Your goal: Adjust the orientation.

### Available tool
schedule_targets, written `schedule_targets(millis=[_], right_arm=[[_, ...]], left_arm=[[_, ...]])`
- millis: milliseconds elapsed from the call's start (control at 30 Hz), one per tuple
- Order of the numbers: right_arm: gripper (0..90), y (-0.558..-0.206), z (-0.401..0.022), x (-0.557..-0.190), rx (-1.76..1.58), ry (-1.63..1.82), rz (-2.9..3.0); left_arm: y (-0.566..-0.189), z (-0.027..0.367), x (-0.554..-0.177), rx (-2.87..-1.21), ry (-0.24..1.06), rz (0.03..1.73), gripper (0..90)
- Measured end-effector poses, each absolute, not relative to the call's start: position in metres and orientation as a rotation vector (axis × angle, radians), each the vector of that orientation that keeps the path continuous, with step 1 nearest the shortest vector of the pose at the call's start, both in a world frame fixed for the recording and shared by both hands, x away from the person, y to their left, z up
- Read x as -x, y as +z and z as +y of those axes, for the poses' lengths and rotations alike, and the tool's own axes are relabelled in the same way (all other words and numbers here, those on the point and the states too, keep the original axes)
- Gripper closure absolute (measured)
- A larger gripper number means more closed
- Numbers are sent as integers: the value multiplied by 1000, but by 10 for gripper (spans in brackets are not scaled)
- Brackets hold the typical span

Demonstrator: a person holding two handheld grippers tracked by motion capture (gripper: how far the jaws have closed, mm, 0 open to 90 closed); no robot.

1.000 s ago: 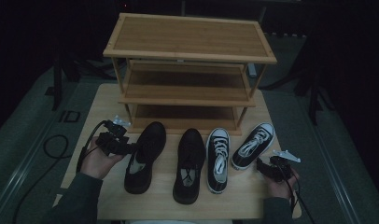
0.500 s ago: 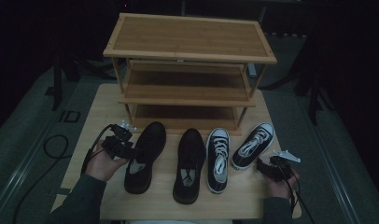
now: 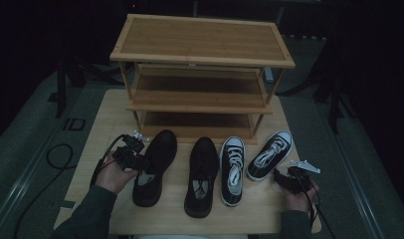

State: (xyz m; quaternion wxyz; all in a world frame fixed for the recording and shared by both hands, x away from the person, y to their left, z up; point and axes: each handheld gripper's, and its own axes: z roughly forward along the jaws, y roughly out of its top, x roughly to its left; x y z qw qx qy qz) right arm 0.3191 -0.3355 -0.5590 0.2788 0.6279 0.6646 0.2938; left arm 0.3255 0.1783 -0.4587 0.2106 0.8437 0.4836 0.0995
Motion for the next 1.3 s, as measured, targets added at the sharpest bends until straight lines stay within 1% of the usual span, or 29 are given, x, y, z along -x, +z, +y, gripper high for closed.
schedule_targets(millis=[167, 300, 367, 400, 433, 467, 667, 1300], right_arm=[[281, -559, -336, -319, -1684, 788, 1783], [281, -559, -336, -319, -1684, 788, 1783], [281, -559, -335, -319, -1685, 788, 1783], [281, -559, -335, -319, -1685, 788, 1783], [281, -559, -336, -319, -1684, 788, 1783], [281, -559, -336, -319, -1684, 788, 1783], [281, -559, -336, -319, -1684, 788, 1783], [281, -559, -335, -319, -1685, 788, 1783]], left_arm=[[-465, 177, -331, -2357, 263, 1364, 665], [-466, 175, -332, -2355, 275, 1374, 688], [-470, 172, -335, -2360, 292, 1393, 747], [-471, 172, -336, -2355, 297, 1400, 747], [-471, 172, -336, -2351, 294, 1405, 781], [-471, 173, -336, -2336, 304, 1422, 851], [-471, 177, -336, -2276, 275, 1443, 864], [-464, 179, -345, -2217, 269, 1462, 871]])
